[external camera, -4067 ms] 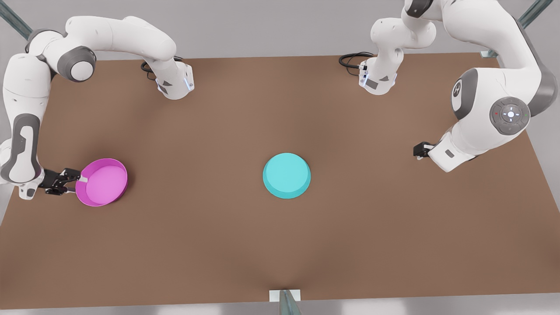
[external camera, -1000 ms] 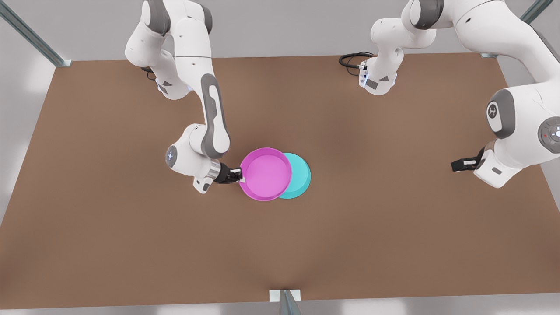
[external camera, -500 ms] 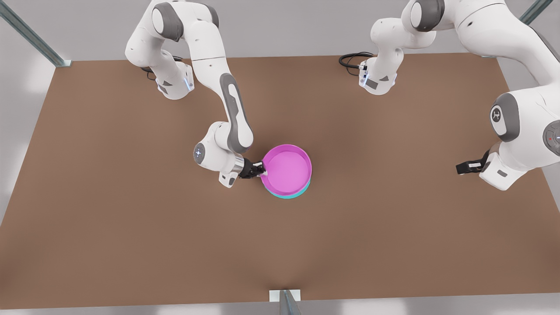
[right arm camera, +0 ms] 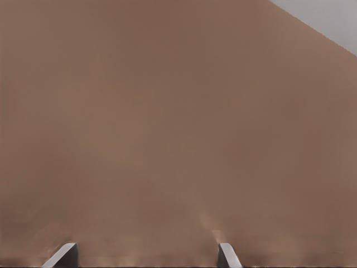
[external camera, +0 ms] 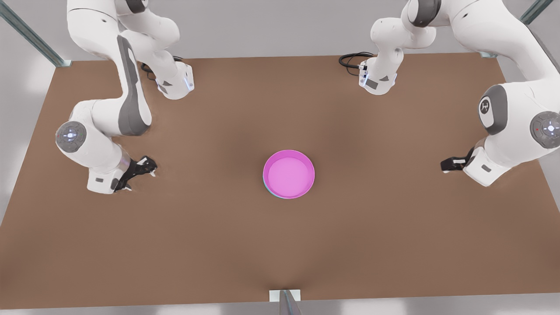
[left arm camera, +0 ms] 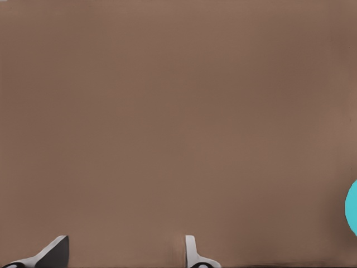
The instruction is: Flip the blue plate over with the left arm, and stack the pink plate on top of the blue plate with the right arm
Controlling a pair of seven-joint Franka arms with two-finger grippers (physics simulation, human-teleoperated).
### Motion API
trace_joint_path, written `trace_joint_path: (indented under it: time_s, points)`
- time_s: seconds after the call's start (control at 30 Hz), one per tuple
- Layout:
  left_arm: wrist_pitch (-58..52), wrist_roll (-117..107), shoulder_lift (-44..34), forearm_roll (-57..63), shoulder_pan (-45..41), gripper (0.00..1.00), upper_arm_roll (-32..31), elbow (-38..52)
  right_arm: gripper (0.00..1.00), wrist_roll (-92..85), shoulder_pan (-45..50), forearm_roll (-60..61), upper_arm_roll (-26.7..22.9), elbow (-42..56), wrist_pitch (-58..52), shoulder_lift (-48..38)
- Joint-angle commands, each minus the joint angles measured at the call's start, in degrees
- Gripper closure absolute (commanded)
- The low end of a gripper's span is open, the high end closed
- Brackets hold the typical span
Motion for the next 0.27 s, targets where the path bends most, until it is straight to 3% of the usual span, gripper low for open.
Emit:
trace_joint_path:
  time_s: [0.0,0.07,0.23]
  points:
    - [0.0,-0.13,-0.57,-1.37,1.27,0.0,-2.18,-0.01,0.0,5.64,-3.23,-0.32,2.88,1.11,-4.05,-0.36]
    - [0.0,-3.46,-1.45,-1.19,4.97,0.0,-10.8,-0.19,0.0,24.73,-17.82,-2.08,15.44,8.4,-12.94,-0.37]
    - [-0.09,-3.9,-1.63,-0.66,4.88,0.0,-11.07,-0.54,0.0,26.85,-19.33,-2.87,16.6,8.85,-12.86,-0.45]
